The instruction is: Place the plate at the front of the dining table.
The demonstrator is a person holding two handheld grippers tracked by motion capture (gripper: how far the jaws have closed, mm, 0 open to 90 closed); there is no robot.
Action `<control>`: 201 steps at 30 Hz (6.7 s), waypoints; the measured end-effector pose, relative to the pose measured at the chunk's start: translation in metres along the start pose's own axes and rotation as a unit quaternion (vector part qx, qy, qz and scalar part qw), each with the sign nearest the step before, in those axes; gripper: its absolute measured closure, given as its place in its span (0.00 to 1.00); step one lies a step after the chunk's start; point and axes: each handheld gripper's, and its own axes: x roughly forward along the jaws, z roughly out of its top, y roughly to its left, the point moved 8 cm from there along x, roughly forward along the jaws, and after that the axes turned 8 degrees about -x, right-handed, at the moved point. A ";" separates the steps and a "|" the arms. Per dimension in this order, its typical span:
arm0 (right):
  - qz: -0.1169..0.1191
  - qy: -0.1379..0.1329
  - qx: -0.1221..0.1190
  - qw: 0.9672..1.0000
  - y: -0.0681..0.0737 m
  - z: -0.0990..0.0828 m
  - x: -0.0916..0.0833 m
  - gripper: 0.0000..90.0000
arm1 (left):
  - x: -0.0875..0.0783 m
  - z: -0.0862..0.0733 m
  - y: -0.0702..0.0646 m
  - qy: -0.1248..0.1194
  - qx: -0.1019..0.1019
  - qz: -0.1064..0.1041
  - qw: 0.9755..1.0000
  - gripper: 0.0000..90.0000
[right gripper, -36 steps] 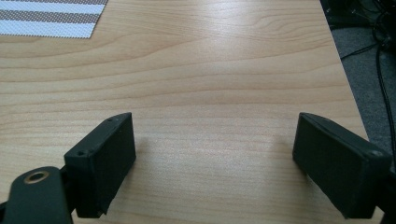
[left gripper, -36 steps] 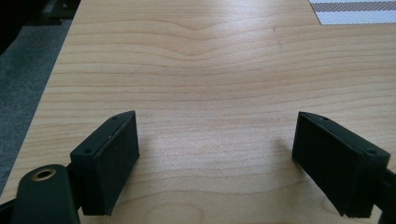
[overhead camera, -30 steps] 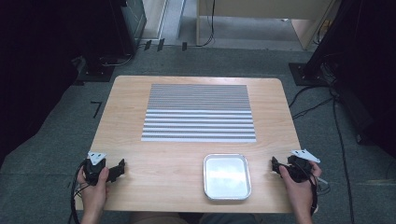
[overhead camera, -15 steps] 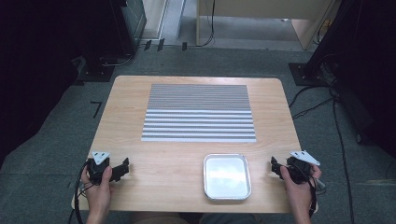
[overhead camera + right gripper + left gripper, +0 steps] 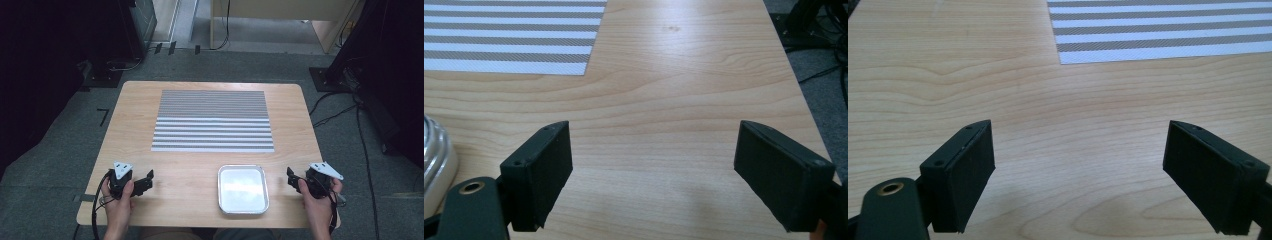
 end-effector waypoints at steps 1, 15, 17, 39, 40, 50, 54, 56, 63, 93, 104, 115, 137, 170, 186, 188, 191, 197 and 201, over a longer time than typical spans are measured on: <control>0.003 -0.001 0.000 1.000 0.002 0.001 -0.001 0.18 | 0.000 0.000 -0.002 0.000 0.001 -0.001 1.000 0.15; 0.024 -0.009 -0.015 1.000 0.022 0.006 -0.006 0.18 | 0.001 -0.001 -0.031 0.002 0.009 -0.030 1.000 0.15; 0.027 -0.010 -0.018 0.999 0.026 0.006 -0.007 0.18 | 0.002 -0.002 -0.037 0.002 0.009 -0.036 0.999 0.15; 0.042 -0.020 -0.028 0.999 0.043 0.011 -0.014 0.18 | 0.009 -0.011 -0.097 0.012 0.028 -0.085 0.996 0.15; 0.043 -0.020 -0.029 0.998 0.043 0.011 -0.014 0.18 | 0.010 -0.011 -0.100 0.012 0.028 -0.087 0.996 0.15; 0.054 -0.025 -0.027 0.998 0.052 0.012 -0.017 0.18 | 0.015 -0.021 -0.133 0.026 0.047 -0.110 0.992 0.15; 0.060 -0.026 -0.028 0.997 0.056 0.012 -0.017 0.18 | 0.015 -0.023 -0.147 0.028 0.050 -0.122 0.991 0.15; 0.061 -0.026 -0.028 0.997 0.057 0.012 -0.017 0.18 | 0.015 -0.023 -0.150 0.028 0.051 -0.124 0.991 0.15; 0.070 -0.025 -0.030 0.997 0.063 0.010 -0.017 0.18 | 0.019 -0.024 -0.176 0.029 0.037 -0.149 0.988 0.15; 0.191 -0.008 0.028 0.981 0.090 0.001 -0.015 0.71 | 0.018 -0.035 -0.223 0.062 0.039 -0.213 0.974 0.72; 0.230 0.027 0.085 0.969 0.093 -0.002 -0.019 0.95 | 0.015 -0.036 -0.221 0.063 0.023 -0.226 0.972 0.87; 0.222 0.047 0.102 0.969 0.090 -0.004 -0.020 0.99 | 0.010 -0.039 -0.220 0.076 0.018 -0.236 0.969 0.88; 0.194 0.056 0.104 0.974 0.094 -0.007 -0.020 1.00 | 0.012 -0.042 -0.220 0.073 0.020 -0.223 0.972 0.90; 0.169 0.012 0.120 0.978 0.068 0.004 -0.029 0.99 | 0.011 -0.038 -0.238 0.070 0.033 -0.235 0.969 0.78; 0.135 0.029 0.094 0.986 0.076 0.001 -0.026 0.98 | 0.020 -0.051 -0.249 0.097 0.035 -0.243 0.964 0.72; 0.134 0.028 0.102 0.985 0.076 0.000 -0.026 0.98 | 0.021 -0.052 -0.250 0.093 0.037 -0.237 0.966 0.71; 0.130 0.025 0.111 0.985 0.074 0.000 -0.026 0.99 | 0.022 -0.052 -0.252 0.100 0.020 -0.235 0.967 0.70; 0.143 0.025 0.140 0.979 0.071 -0.002 -0.024 0.99 | 0.024 -0.055 -0.256 0.101 0.021 -0.233 0.967 0.69; 0.152 0.022 0.147 0.977 0.070 -0.002 -0.024 0.99 | 0.025 -0.054 -0.253 0.107 0.011 -0.227 0.968 0.76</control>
